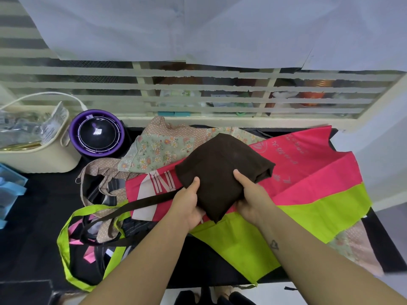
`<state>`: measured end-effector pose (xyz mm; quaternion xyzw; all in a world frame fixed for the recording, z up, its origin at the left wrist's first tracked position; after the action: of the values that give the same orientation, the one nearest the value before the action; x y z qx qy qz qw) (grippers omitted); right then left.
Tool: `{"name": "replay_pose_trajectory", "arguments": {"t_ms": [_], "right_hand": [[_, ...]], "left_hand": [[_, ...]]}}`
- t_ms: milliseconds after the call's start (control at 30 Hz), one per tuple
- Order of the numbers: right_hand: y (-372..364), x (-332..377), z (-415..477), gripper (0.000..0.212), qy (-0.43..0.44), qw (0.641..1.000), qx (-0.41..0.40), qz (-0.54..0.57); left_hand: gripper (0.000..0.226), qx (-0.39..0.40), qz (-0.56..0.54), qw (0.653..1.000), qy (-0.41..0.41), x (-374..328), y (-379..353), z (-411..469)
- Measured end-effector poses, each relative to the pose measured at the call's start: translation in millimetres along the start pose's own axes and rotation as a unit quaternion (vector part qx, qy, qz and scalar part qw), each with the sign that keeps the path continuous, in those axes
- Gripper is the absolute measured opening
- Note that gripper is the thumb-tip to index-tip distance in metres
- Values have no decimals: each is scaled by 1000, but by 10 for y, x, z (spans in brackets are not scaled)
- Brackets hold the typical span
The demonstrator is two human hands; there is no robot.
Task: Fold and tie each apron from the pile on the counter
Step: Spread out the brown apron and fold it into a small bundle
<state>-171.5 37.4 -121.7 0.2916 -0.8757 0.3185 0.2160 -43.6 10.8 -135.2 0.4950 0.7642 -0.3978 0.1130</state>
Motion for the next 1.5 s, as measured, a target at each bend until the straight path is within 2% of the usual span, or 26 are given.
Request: {"name": "replay_pose_trajectory", "arguments": {"t_ms": [100, 167, 233, 300, 367, 400, 433, 500, 600, 700, 833, 967, 1133, 1200, 1267, 1367, 1500], "right_hand": [[-133, 234, -32, 27, 57, 998, 38, -4], [-218, 450, -113, 24, 97, 992, 65, -37], [-304, 669, -227, 29, 122, 984, 97, -92], [-392, 851, -365, 32, 113, 973, 146, -139], [-476, 988, -491, 35, 93, 959, 197, -184], [-511, 1036, -539, 37, 85, 950, 217, -206], [-556, 1082, -596, 38, 80, 941, 236, -230], [-629, 1167, -660, 35, 76, 923, 256, -276], [-742, 1371, -671, 33, 97, 907, 254, -320], [-887, 1716, -632, 27, 157, 894, 197, -370], [-1164, 2155, -743, 15, 290, 844, 126, -434], [-1405, 2481, -1016, 18, 395, 816, 106, -409], [-1596, 2660, -1406, 17, 503, 779, 83, -365], [-1556, 2633, -1434, 14, 509, 778, 78, -360], [-1422, 2512, -1330, 20, 491, 789, 101, -356], [-1050, 2105, -956, 31, 437, 810, 117, -374], [-486, 1297, -438, 28, 341, 831, 112, -425]], "left_hand": [[30, -3, 38, 998, -46, -93, 12, -28], [37, -36, 125, 984, -123, -241, 92, -36], [50, -64, 245, 941, -223, -537, 118, -116], [67, -32, 322, 908, -265, -853, 18, -249], [69, 92, 356, 901, -231, -1069, -180, -397], [60, 155, 350, 904, -188, -1132, -270, -474], [49, 197, 330, 912, -141, -1191, -343, -533], [37, 231, 304, 921, -75, -1283, -479, -617], [35, 225, 290, 926, -87, -1455, -690, -598], [24, 177, 296, 920, -186, -1747, -943, -499], [19, 153, 342, 881, -288, -2159, -1286, -526], [9, 170, 357, 839, -373, -2517, -1626, -792], [23, 176, 356, 781, -483, -2772, -1918, -1152], [22, 167, 374, 755, -512, -2757, -1913, -1235], [18, 166, 387, 746, -516, -2616, -1788, -1227], [21, 159, 428, 762, -459, -2143, -1355, -949], [26, 111, 466, 795, -371, -1426, -639, -444]]}}
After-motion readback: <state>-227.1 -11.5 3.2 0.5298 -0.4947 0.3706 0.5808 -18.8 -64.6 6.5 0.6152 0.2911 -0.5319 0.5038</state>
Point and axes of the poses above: each hand's wrist, its own z-axis towards the middle knuckle, its own y-axis out of the back of the hand, x = y × z, the point moved 4 cm from there along z, towards the middle knuckle, and after that the axes turned 5 degrees about -y, right-handed, at the moved point
